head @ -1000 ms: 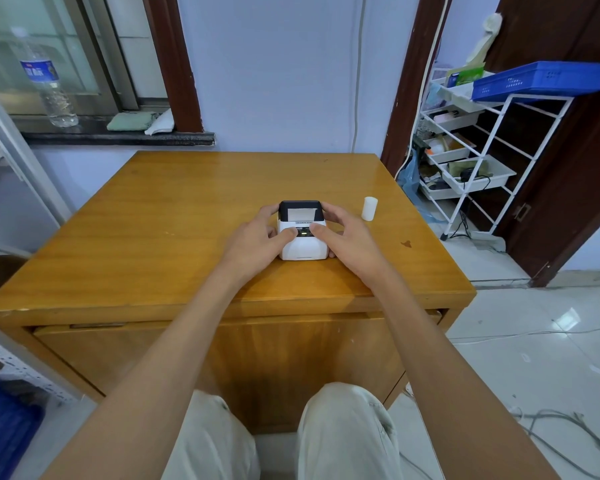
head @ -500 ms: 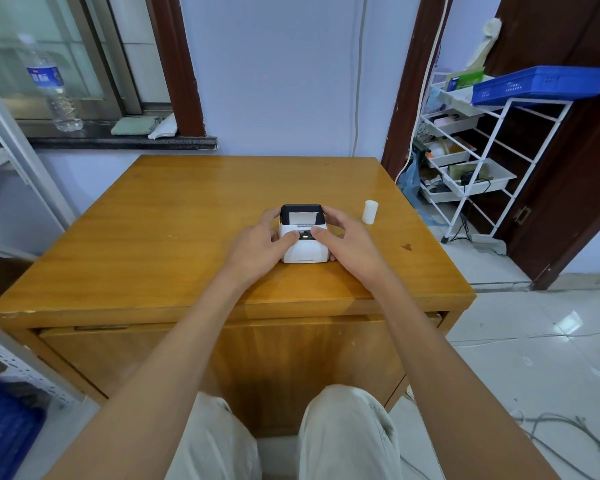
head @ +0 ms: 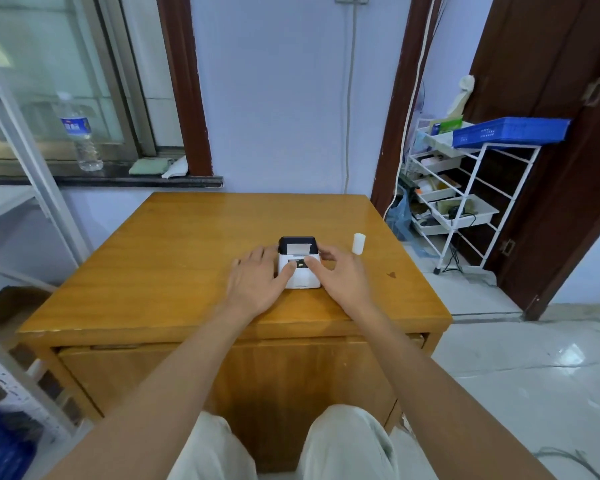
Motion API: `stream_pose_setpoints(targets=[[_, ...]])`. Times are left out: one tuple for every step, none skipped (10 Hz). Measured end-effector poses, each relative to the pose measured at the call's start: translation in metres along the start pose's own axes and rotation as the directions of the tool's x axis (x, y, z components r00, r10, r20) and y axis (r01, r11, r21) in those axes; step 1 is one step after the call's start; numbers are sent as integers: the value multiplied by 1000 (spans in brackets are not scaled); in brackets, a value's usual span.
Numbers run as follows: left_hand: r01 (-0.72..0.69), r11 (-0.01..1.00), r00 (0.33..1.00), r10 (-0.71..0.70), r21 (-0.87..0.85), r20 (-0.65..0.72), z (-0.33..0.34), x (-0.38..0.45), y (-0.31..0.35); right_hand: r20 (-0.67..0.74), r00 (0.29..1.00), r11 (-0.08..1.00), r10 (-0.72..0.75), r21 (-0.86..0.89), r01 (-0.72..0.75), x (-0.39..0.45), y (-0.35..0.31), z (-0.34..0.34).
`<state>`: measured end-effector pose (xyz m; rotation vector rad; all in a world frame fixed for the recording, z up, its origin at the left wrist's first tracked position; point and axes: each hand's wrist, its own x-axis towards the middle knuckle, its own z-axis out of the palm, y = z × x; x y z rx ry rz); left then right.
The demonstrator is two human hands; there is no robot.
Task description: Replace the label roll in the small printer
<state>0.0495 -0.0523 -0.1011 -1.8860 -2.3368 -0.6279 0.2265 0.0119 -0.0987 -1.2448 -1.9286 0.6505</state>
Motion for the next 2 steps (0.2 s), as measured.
stream_pose_setpoints(targets=[[54,995,998,-51,82,-33,1,-14,1,49,997,993,66,99,-71,-6,4,-5],[161,980,987,-162,120,-7,-4,-28,-9,113,985,958,133,239,-157,-8,8,-15]])
